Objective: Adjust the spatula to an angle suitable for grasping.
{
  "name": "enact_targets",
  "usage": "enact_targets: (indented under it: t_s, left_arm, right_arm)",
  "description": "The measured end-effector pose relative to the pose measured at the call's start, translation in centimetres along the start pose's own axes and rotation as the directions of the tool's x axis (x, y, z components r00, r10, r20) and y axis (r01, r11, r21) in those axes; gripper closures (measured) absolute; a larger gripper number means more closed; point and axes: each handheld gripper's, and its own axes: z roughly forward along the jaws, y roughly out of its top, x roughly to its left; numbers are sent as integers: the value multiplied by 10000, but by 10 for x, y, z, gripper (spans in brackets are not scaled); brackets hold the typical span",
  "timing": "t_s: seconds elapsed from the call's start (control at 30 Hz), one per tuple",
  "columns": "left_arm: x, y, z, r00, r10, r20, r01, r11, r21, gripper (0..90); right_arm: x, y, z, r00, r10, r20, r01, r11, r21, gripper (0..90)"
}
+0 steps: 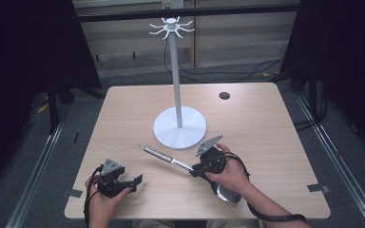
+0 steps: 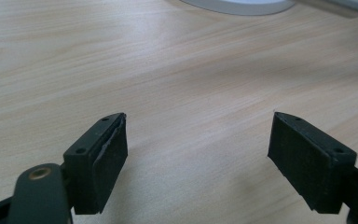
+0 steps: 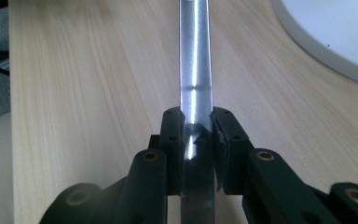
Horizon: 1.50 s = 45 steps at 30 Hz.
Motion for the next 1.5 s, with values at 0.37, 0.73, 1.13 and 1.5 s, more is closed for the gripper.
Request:
enact_targets:
  t_s: [0.37,0.73,1.13,1.5]
  left_arm:
    - [-5,5,5,9999,0,121,1,10000,-86,195]
    - [-16,19,8,9992,189,365,-176,9992,-347,188]
    - [-43,48,17,9904,246,1362,-104,9945,-1043,217]
    - [-65,67,29,9673,-387,2507,788,9853,-1519,253]
  right_arm:
    - [-8,-6,-25,9984,565,-54,-568,9918,-1147,757]
    - [-10,-8,-42,9962,863,126,-815,9726,-2175,757]
    - [-6,-4,-48,9964,717,447,-568,9600,-2741,758]
    - [-4,-3,-52,9948,655,780,-373,9469,-3192,757]
